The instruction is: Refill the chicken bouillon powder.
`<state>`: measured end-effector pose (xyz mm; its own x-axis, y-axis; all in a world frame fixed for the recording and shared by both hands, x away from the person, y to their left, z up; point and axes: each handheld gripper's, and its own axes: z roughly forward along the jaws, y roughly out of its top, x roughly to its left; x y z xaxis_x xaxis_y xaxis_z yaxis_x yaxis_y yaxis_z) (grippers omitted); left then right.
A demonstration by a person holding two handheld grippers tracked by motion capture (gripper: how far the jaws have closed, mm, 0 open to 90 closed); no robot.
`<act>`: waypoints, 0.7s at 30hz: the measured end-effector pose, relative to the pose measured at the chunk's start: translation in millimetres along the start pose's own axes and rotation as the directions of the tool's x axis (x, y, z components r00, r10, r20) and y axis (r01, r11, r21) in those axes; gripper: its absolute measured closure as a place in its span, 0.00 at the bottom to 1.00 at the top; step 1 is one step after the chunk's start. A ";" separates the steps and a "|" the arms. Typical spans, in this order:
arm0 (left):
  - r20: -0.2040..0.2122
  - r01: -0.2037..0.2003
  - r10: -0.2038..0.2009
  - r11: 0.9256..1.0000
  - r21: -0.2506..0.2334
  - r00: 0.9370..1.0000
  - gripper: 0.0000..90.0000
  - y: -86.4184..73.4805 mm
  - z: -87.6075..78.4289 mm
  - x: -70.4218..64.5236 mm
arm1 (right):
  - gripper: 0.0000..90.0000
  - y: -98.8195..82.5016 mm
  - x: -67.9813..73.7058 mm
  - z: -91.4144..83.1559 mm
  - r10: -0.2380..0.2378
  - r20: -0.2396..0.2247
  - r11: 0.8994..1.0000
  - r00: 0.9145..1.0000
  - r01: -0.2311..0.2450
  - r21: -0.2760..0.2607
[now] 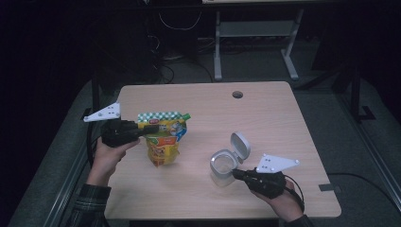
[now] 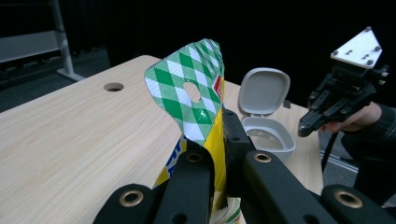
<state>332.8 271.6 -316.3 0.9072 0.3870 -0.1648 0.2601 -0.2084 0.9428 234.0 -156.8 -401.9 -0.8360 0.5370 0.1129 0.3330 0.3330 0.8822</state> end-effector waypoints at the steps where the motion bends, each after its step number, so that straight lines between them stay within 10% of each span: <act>1: 0.004 -0.004 0.004 1.000 -0.004 1.000 1.00 1.0 -0.1 -0.6 | 1.00 1.8 0.7 1.6 0.000 -0.003 1.000 1.000 0.000 0.000; 21: 0.077 -0.012 0.014 1.000 -0.021 0.997 1.00 11.1 -1.2 -10.1 | 1.00 50.3 15.6 41.2 -0.032 0.011 0.999 0.999 0.032 -0.022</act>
<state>326.2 266.5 -303.8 0.9334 0.3141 -0.1735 0.2421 -0.1943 0.9506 255.7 -99.7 -374.6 -0.8412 0.5347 0.0800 0.2966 0.3327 0.8952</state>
